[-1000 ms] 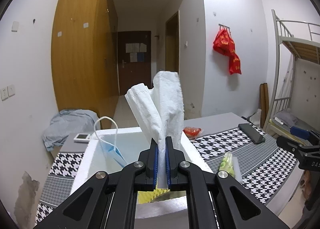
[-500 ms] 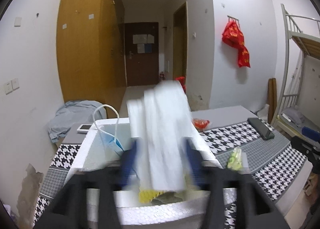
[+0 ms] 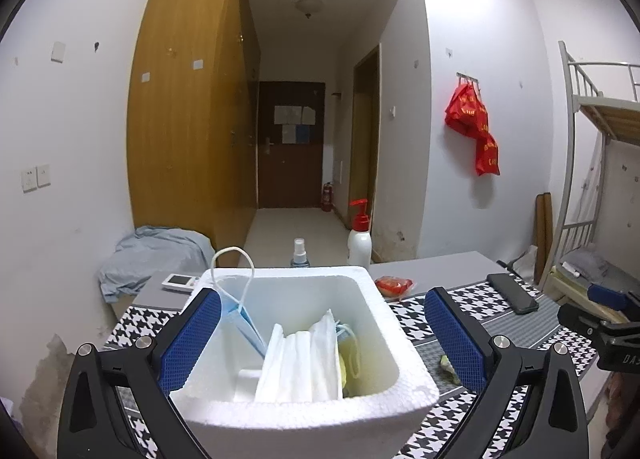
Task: Organize soft objects
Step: 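Withdraw both tools from the foam box back over the table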
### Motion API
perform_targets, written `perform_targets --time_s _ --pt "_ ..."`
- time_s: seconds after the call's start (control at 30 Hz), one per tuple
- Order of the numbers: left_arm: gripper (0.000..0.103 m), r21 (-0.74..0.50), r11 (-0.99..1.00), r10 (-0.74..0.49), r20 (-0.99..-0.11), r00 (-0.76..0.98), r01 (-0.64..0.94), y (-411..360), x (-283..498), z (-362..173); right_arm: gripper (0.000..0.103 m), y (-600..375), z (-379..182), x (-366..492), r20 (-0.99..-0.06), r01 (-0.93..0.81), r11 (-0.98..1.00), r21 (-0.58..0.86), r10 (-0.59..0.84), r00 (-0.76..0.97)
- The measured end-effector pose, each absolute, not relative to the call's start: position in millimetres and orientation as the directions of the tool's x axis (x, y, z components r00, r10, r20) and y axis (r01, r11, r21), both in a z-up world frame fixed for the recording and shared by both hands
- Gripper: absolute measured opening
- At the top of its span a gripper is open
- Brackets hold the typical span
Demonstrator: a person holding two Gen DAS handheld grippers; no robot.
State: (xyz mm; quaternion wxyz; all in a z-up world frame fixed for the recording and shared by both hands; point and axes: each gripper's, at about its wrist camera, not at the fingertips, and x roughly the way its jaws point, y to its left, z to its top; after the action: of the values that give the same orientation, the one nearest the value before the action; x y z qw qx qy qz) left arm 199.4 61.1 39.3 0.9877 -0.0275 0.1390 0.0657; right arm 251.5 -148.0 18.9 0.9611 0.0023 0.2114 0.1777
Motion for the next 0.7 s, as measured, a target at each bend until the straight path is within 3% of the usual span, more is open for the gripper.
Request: perform_targets --time_s 0.7 --pt "0.102 0.007 0.988 0.153 -0.23 0.961 -0.156 37.7 142.2 60.2 0.103 -165.9 44.1 186.9 -0.316 -0.361 0.929 0.074 0.366 0.876"
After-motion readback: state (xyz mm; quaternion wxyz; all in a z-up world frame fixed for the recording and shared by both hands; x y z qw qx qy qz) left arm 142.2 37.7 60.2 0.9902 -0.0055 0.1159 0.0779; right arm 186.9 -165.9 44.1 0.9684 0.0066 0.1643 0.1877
